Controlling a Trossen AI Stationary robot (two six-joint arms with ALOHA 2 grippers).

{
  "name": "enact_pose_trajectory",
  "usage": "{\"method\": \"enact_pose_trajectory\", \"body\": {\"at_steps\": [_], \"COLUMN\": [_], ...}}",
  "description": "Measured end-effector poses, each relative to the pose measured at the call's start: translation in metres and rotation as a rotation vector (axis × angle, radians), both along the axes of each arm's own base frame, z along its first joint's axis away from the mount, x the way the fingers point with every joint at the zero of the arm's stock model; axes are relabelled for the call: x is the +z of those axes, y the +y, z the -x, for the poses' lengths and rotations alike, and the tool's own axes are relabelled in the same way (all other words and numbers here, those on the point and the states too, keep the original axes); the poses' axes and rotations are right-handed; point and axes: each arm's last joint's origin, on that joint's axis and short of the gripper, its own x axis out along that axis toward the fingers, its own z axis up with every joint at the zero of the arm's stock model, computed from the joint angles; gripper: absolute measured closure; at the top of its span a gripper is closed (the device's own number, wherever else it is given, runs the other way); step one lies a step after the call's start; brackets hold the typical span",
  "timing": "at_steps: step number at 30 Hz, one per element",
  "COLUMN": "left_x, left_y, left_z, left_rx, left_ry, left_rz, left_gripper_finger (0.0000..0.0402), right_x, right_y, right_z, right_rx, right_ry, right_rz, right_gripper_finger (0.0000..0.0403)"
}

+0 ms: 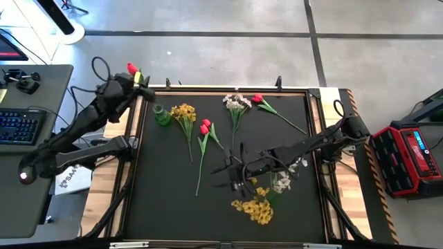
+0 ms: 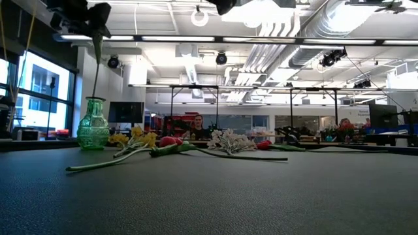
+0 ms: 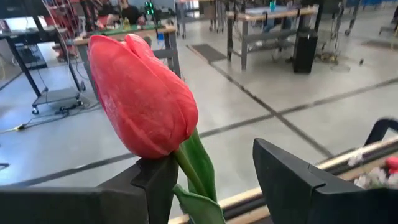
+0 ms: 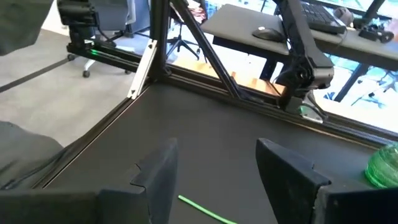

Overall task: Sort flowers into vase by color
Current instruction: Put the red tulip into the green vase

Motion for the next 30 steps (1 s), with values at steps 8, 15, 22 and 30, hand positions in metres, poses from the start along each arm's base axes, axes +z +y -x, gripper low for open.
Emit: {"method": "enact_pose_trajectory", "body": {"at_steps": [8,15,22,30], "left_x": [-0.0049,-0.0059,-0.0078,-0.0111], "left_y": [0.0025,0.0016,0.0004,-0.0004], "left_z": [-0.0045,-0.003,0.001,0.0016], "left_rx": [-0.028,-0.021,-0.044,-0.061], "left_ry": [0.027,0.053,0.025,0.071], "left_rz": [0.037,0.058,0.147,0.166], "left_gripper_finger": [0.0161,0.0108,0.0103,0.0103], "right_x": [-0.0008,-0.0011,-0.0009,-0.0009], "right_y": [0.0034,0.0034,0.0034,0.0034], "right_z": [0.0013,0.0014,0.0014,0.0014], "right_rx": [0.01,0.01,0.01,0.01], "right_ry": [0.004,0.007,0.005,0.005], "right_rz": [0.019,0.02,0.019,0.019], "right_gripper_finger": [0.0199,0.0199,0.0199,0.0199]}}
